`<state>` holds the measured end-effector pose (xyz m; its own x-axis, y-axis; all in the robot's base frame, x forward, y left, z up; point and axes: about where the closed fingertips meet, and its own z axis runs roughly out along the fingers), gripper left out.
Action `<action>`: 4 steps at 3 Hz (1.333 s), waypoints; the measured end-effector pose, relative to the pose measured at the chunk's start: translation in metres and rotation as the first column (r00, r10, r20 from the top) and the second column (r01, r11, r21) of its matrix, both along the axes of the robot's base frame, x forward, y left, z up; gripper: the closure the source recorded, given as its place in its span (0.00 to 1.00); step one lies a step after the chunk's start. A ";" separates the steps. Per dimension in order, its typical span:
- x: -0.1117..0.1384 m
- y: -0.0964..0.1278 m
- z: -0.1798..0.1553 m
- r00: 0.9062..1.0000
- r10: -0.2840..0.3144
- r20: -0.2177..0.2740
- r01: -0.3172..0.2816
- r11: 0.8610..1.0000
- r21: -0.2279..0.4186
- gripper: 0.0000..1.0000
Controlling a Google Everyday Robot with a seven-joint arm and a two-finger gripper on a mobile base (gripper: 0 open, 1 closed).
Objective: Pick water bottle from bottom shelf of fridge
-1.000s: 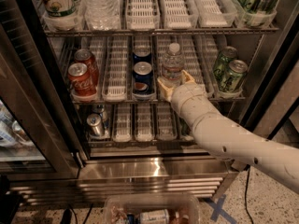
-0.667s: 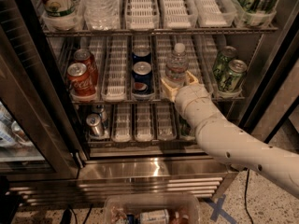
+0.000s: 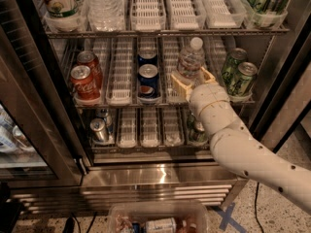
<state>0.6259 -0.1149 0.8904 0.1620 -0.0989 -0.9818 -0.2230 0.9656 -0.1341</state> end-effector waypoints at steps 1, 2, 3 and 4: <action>-0.004 0.004 0.002 1.000 0.015 -0.009 -0.015 1.000 0.003 1.00; -0.012 0.000 0.004 0.999 0.019 -0.028 -0.018 1.000 0.007 1.00; -0.013 0.000 -0.003 0.999 0.021 -0.031 -0.021 1.000 0.007 1.00; -0.014 0.000 -0.005 0.999 0.022 -0.031 -0.021 1.000 0.007 1.00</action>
Offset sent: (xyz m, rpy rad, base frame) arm -0.0781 0.0173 0.0076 -0.1135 0.2486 0.2034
